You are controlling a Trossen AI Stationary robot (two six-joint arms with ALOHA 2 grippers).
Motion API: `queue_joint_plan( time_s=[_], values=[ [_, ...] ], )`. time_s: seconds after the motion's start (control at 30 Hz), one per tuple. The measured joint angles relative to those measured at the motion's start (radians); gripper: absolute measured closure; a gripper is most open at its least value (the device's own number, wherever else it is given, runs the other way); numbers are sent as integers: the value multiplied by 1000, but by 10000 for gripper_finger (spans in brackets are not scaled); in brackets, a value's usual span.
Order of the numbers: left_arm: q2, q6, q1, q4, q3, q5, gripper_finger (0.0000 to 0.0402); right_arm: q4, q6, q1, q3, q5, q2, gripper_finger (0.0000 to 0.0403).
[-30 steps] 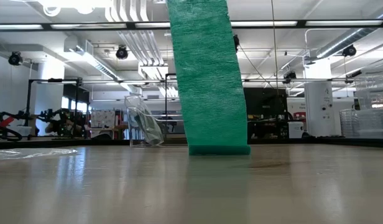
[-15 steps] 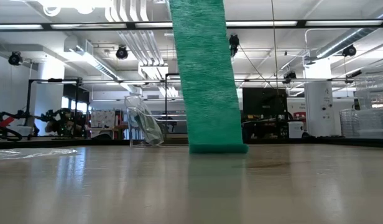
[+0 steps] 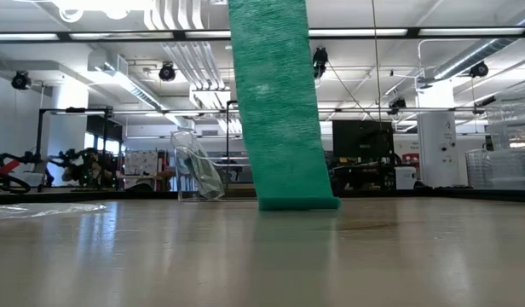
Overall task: Roll bandage
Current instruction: Roll the blue bandage
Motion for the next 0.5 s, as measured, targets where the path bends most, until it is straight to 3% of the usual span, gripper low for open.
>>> queue_joint_plan(
  time_s=[0.2,0.4,0.5],
  values=[
    [0,3,-2,10,0,7,396,6,73,-25,-1,-3,0,299],
    [0,3,-3,11,0,-3,388,21,90,-29,-2,-14,-3,387],
    [-10,0,-4,1,0,-28,366,29,79,-31,-2,-40,-5,390]
  ],
)
